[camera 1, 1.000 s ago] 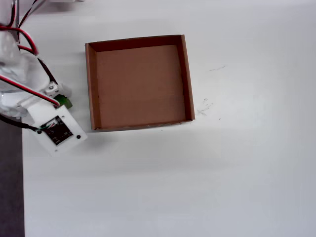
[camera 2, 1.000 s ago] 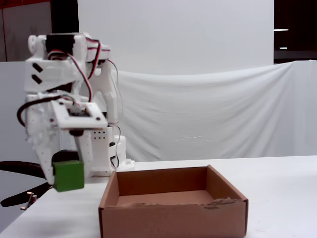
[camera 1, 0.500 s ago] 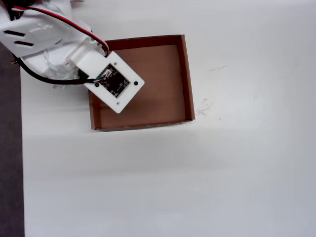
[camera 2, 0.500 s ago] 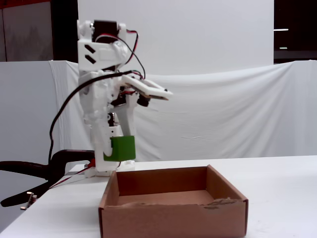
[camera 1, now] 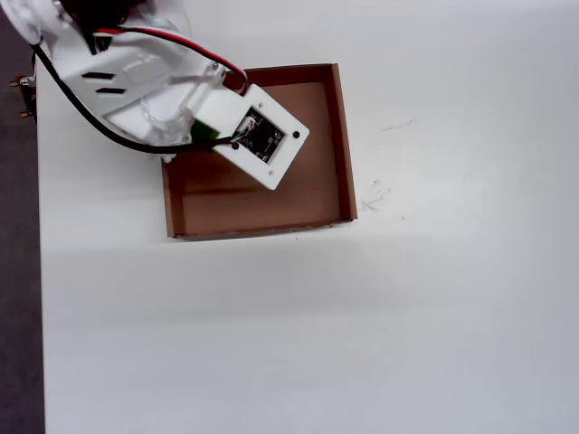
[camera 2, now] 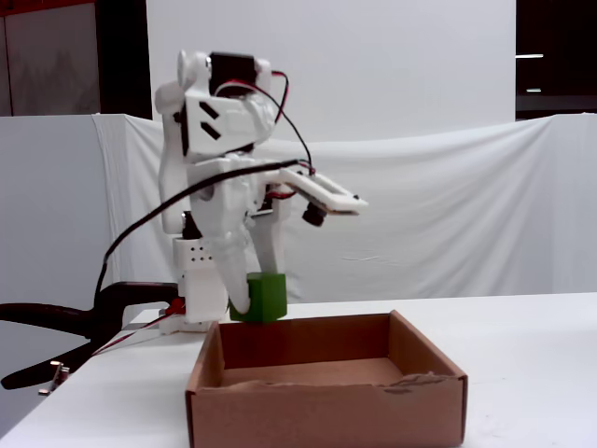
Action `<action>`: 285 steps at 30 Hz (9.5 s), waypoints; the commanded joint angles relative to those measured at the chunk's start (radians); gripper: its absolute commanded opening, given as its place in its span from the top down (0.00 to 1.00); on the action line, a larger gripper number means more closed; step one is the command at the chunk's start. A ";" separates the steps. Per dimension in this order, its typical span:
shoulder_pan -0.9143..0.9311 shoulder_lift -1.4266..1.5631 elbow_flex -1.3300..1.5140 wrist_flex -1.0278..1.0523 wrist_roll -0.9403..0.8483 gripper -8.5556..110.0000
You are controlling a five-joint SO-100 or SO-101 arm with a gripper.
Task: Grasp a green cube and put it in a box.
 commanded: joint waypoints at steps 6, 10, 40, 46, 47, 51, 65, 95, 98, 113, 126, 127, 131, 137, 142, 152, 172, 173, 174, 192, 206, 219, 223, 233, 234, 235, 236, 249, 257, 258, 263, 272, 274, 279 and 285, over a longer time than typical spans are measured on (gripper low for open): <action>-0.023 -0.026 0.031 -0.060 -0.009 0.83; -0.034 -0.034 0.051 -0.077 0.000 0.83; -0.051 -0.063 0.169 -0.287 0.002 0.82; -0.054 -0.051 0.235 -0.377 0.002 0.82; -0.055 -0.051 0.239 -0.382 0.003 0.82; -0.060 -0.046 0.225 -0.337 0.006 0.82; -0.072 -0.014 0.242 -0.278 0.017 0.82; 0.078 0.230 0.166 -0.130 0.026 0.72; 0.161 0.333 0.146 -0.020 0.066 0.72; 0.565 0.927 0.741 0.057 0.357 0.72; 0.681 1.339 1.029 0.152 0.584 0.72; 0.683 1.341 1.048 0.146 0.588 0.72; 0.692 1.341 1.046 0.153 0.634 0.72; 0.643 1.341 1.048 0.166 0.695 0.72; 0.621 1.341 1.048 0.166 0.707 0.72; 0.621 1.341 1.048 0.167 0.713 0.72; 0.621 1.341 1.048 0.167 0.715 0.72; 0.621 1.341 1.048 0.167 0.715 0.72; 0.621 1.341 1.048 0.167 0.715 0.72; 0.621 1.341 1.048 0.167 0.715 0.72; 0.621 1.341 1.048 0.167 0.716 0.72; 0.621 1.341 1.048 0.167 0.716 0.72; 0.621 1.341 1.048 0.167 0.716 0.72; 0.621 1.341 1.048 0.167 0.716 0.72; 0.621 1.341 1.048 0.167 0.716 0.72; 0.621 1.341 1.048 0.167 0.716 0.72; 0.621 1.341 1.048 0.167 0.716 0.72; 0.621 1.341 1.048 0.167 0.716 0.72; 0.621 1.341 1.048 0.167 0.716 0.72; 0.621 1.341 1.048 0.167 0.716 0.72; 0.621 1.341 1.048 0.167 0.716 0.72; 0.621 1.341 1.048 0.167 0.716 0.72; 0.621 1.341 1.048 0.167 0.716 0.72; 0.621 1.341 1.048 0.167 0.716 0.72; 0.621 1.341 1.048 0.167 0.716 0.72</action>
